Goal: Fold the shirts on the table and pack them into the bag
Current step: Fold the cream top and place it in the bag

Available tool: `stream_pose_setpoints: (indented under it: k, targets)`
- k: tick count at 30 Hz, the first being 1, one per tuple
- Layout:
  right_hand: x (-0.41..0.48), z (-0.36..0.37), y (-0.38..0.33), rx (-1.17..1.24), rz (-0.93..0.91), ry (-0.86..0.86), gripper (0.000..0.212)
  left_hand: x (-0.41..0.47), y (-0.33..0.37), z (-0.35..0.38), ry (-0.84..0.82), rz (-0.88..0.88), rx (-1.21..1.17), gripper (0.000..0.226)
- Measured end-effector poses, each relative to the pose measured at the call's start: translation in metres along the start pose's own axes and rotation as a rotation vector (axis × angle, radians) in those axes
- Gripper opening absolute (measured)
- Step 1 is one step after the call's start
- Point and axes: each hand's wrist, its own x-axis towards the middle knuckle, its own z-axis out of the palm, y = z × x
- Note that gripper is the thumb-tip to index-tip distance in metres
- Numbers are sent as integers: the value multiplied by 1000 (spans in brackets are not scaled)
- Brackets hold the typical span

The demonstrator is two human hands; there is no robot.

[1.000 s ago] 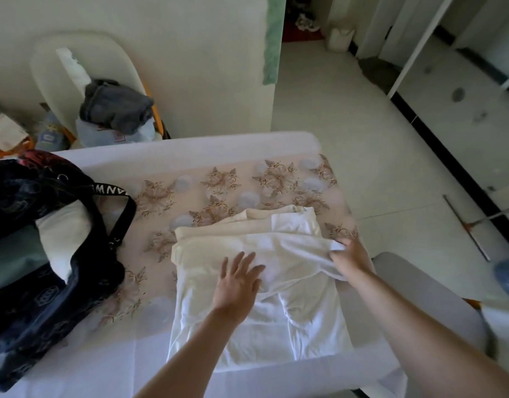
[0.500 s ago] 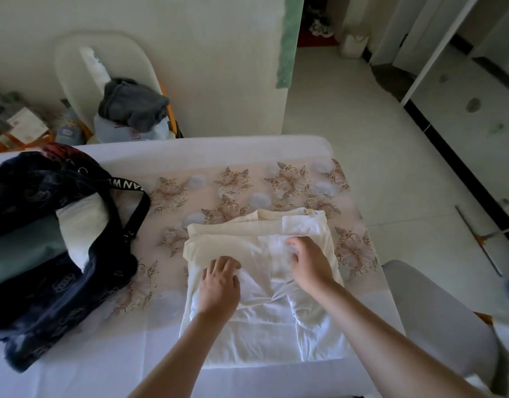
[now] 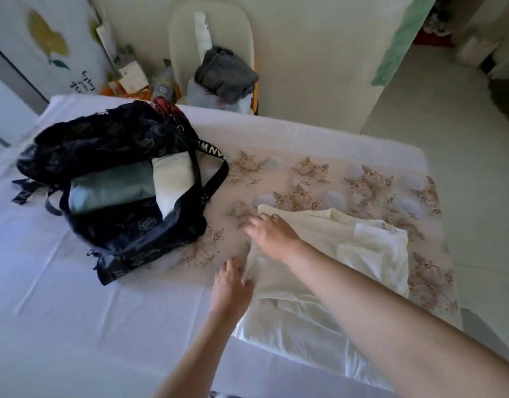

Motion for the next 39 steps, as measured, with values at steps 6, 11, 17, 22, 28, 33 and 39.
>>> stream_pose_setpoints:
  k: [6,11,17,22,28,33,39]
  targets:
    - [24,7,-9,-341,-165,-187,47,-1,0,-9,-157,-57,-47,39]
    - [-4,-4,17,-458,-71,-159,29,4,22,-23,-468,-51,-14,16]
    - [-98,-15,78,-189,112,261,19,7,101,-35,-662,175,56,18]
    - [-205,8,121,-85,401,391,5,-27,178,1,-907,309,30,41]
    - [-299,64,123,-110,860,-57,41,-62,180,68,-862,324,-80,23]
    - [-306,100,65,680,1233,222,50,-65,133,89,-371,623,245,42]
    - [-286,119,15,717,1304,339,56,-68,123,97,-413,306,11,75]
